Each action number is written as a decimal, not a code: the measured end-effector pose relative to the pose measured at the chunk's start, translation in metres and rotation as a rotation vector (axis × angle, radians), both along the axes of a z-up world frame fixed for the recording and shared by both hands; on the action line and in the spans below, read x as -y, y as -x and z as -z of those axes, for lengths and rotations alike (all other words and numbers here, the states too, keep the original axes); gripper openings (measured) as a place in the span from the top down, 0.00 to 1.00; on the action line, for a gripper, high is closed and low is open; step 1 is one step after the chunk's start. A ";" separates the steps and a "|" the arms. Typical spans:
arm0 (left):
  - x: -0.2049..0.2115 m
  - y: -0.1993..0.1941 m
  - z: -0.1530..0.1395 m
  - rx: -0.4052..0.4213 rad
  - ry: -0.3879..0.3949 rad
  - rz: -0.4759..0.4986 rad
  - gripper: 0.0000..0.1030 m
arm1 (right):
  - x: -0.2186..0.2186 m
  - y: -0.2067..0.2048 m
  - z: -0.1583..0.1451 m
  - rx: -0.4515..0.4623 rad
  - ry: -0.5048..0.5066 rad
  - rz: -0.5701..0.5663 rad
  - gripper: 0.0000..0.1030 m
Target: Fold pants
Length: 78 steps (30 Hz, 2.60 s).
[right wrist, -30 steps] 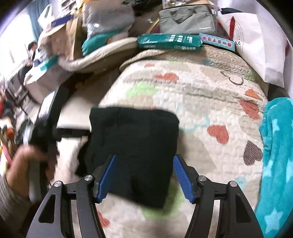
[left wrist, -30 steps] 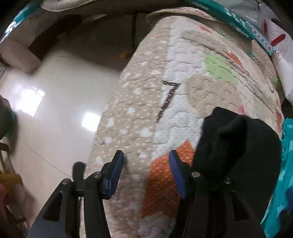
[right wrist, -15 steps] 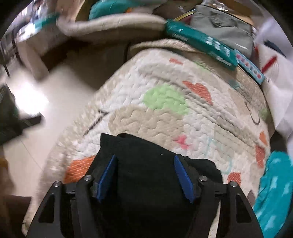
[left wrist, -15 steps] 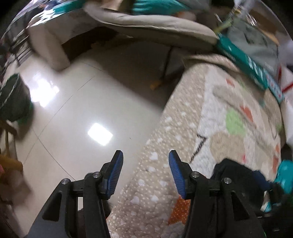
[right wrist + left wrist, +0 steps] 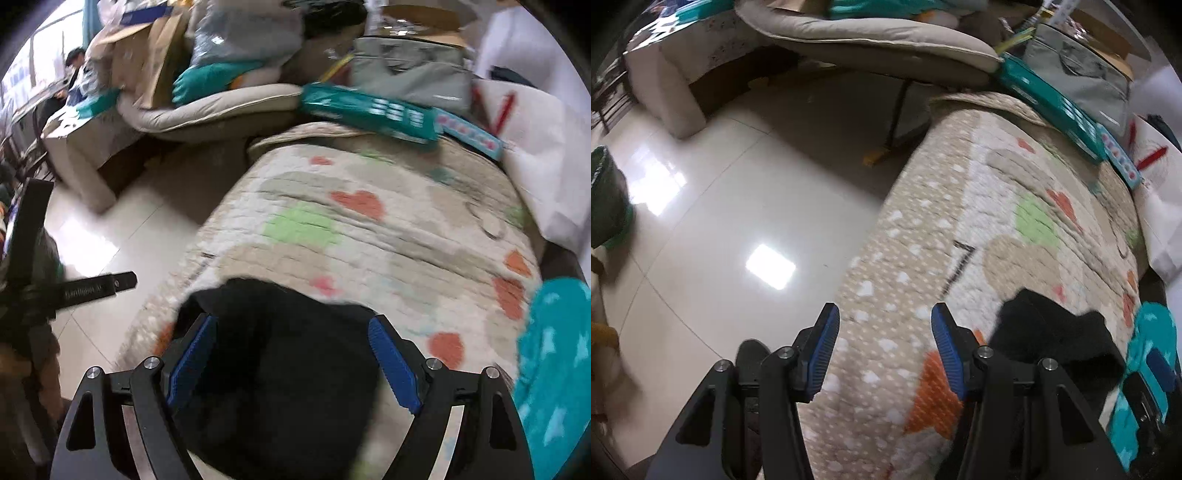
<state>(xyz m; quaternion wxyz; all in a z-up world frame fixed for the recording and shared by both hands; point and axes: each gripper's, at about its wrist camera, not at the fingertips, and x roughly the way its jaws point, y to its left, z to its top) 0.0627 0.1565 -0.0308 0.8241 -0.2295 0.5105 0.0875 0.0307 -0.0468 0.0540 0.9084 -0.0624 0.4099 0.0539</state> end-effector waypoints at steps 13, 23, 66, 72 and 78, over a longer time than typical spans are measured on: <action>0.013 0.021 0.001 0.059 0.031 -0.031 0.50 | 0.030 0.022 -0.003 0.017 -0.128 0.047 0.15; -0.014 0.020 -0.001 0.058 0.064 -0.109 0.50 | -0.086 -0.084 0.068 -0.172 0.355 -0.012 0.19; 0.087 0.045 -0.002 0.169 -0.141 0.177 0.25 | 0.123 0.047 0.040 0.022 -0.285 0.242 0.04; 0.084 0.043 0.001 0.151 -0.109 0.178 0.25 | 0.113 0.043 0.053 -0.020 -0.322 0.206 0.04; 0.085 0.043 0.002 0.146 -0.111 0.182 0.25 | 0.107 0.042 0.060 -0.044 -0.384 0.167 0.04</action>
